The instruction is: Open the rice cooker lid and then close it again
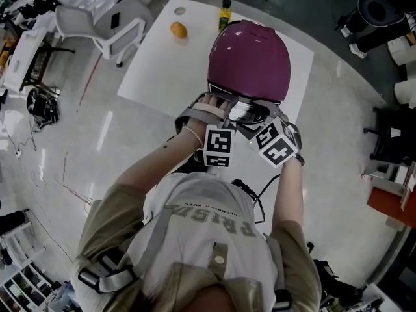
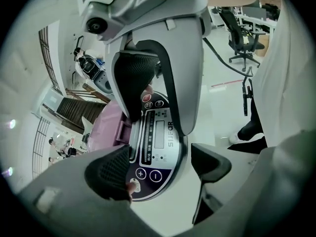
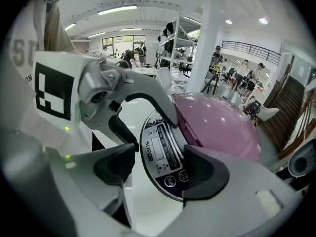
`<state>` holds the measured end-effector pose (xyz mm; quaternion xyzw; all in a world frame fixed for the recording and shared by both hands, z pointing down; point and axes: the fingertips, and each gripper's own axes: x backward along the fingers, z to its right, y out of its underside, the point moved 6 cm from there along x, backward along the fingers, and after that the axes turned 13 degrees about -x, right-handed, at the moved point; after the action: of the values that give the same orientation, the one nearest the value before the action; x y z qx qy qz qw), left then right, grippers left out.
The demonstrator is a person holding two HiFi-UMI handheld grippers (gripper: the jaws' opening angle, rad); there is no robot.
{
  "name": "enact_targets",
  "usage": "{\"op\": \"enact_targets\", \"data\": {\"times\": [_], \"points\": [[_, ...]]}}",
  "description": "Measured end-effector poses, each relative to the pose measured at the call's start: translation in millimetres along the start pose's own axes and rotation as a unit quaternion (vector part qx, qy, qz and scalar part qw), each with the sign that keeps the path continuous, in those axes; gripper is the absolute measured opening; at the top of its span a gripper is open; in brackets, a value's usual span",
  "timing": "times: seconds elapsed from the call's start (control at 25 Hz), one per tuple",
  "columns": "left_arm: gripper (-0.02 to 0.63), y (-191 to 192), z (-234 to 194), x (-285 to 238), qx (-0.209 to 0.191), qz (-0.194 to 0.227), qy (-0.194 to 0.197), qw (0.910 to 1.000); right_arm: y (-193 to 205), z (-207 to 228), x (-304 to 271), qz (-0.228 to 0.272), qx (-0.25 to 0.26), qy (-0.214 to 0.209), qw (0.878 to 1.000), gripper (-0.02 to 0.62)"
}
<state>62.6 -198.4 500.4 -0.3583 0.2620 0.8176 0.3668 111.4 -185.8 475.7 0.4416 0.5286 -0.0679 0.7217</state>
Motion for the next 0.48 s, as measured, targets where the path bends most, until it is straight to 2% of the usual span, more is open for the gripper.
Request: {"op": "enact_targets", "data": {"times": [0.2,0.48], "points": [[0.402,2.6,-2.2,-0.5,0.002,0.001,-0.008,1.0000,-0.1,0.3,-0.5,0.001,-0.009,-0.016,1.000,0.301],[0.405,2.0,-5.0,-1.5,0.008,0.004,-0.006,0.9999,-2.3,2.4,-0.4,0.005,-0.006,-0.013,1.000,0.299]]}}
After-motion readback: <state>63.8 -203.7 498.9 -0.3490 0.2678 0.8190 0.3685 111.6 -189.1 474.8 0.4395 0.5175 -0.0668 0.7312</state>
